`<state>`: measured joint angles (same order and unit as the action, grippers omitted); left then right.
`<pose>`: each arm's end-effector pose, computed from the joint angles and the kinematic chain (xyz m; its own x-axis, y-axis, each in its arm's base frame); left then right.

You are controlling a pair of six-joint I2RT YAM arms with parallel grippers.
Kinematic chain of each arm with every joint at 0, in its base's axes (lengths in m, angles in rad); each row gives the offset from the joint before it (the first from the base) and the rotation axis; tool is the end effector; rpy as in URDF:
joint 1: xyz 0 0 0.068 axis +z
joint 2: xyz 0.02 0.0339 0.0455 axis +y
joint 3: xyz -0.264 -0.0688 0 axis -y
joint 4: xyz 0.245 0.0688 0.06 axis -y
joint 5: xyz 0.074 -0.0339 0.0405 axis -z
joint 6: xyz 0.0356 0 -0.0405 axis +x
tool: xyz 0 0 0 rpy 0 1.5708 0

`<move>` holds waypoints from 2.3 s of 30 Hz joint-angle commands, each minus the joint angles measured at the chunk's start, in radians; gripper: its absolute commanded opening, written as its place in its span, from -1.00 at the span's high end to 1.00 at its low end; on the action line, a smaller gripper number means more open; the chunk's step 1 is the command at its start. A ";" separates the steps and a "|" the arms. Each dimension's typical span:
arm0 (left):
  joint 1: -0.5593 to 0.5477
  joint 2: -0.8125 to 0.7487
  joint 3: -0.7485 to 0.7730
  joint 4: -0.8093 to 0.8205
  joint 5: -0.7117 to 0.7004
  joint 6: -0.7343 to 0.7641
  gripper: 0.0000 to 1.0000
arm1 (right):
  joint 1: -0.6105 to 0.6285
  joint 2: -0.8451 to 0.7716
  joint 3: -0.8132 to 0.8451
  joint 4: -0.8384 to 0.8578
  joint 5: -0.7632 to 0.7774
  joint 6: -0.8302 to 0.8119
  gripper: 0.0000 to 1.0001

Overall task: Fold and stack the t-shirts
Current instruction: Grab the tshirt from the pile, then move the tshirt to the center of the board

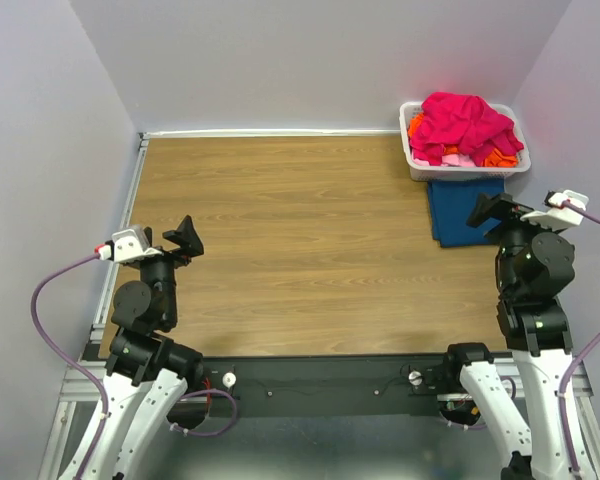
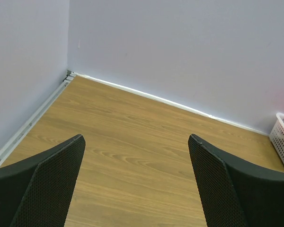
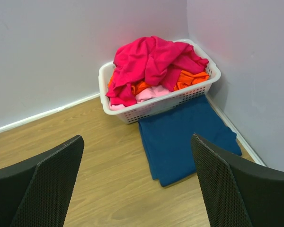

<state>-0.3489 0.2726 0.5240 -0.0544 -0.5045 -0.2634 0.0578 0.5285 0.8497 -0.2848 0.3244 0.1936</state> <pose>0.0916 -0.0150 0.3242 0.2156 -0.3210 -0.9222 -0.0933 0.9333 -0.3467 0.1137 -0.0048 0.3848 0.0863 0.1877 -0.9784 0.2513 0.9462 0.2036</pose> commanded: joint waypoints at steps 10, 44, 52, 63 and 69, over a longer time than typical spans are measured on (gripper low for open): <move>-0.001 0.042 -0.015 0.045 0.138 0.000 -0.95 | 0.005 0.484 0.176 0.015 -0.036 0.104 -1.00; 0.008 0.103 -0.024 0.050 0.144 0.052 -0.96 | -0.151 1.486 1.129 0.072 -0.177 -0.052 0.95; 0.008 0.050 -0.025 0.050 0.149 0.055 -0.96 | 0.031 1.187 1.117 0.036 -0.287 -0.243 0.99; 0.008 0.004 -0.025 0.047 0.147 0.050 -0.96 | 0.536 1.070 0.921 0.047 -0.596 -0.028 0.51; 0.008 0.002 -0.021 0.036 0.126 0.032 -0.96 | 0.691 1.182 0.758 0.045 -0.781 0.115 -0.65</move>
<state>-0.3458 0.2867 0.5083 -0.0238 -0.3565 -0.2245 0.6884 1.6432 1.7008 -0.1974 -0.3050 0.2028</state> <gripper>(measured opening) 0.980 0.804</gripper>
